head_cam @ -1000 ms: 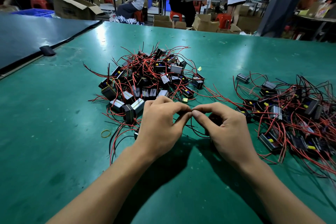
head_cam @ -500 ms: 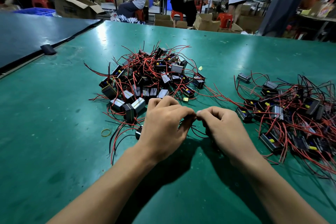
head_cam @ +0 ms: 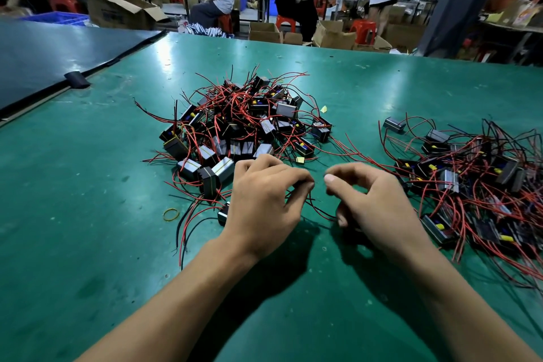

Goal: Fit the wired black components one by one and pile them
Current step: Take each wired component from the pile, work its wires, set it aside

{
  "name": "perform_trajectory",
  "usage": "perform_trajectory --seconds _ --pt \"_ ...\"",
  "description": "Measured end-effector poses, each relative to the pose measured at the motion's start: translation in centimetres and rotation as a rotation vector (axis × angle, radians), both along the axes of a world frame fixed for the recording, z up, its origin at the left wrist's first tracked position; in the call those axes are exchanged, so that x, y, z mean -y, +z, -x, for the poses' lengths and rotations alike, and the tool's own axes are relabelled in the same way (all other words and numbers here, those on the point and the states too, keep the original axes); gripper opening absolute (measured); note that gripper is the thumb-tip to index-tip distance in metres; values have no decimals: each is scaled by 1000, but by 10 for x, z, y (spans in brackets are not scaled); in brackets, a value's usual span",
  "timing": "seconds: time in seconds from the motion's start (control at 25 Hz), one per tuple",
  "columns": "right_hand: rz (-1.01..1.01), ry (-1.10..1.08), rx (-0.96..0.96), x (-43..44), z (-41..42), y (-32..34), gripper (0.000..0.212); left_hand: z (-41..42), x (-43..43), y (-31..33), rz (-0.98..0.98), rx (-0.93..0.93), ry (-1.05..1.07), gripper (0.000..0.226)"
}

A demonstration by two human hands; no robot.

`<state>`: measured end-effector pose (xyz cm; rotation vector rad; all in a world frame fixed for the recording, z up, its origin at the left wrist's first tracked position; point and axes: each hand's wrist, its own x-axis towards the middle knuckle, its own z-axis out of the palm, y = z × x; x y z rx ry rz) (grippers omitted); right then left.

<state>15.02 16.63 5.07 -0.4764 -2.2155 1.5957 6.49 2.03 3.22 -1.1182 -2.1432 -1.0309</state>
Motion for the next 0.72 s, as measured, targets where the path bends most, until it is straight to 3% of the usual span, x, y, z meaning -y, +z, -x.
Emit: perform_trajectory --seconds 0.16,0.24,0.4,0.56,0.72 --pt "-581 63 -290 -8 1 -9 15 3 0 0 6 100 -30 11" --pt "-685 82 -343 -10 2 -13 13 3 1 -1 8 99 -42 10" --pt "-700 89 -358 -10 3 -15 9 4 2 -3 -2 58 -47 7" --pt "-509 28 -221 -2 3 -13 13 4 1 -3 -34 -75 -17 3" --pt "100 43 45 5 7 -3 29 4 0 -4 -35 -222 -23 5"
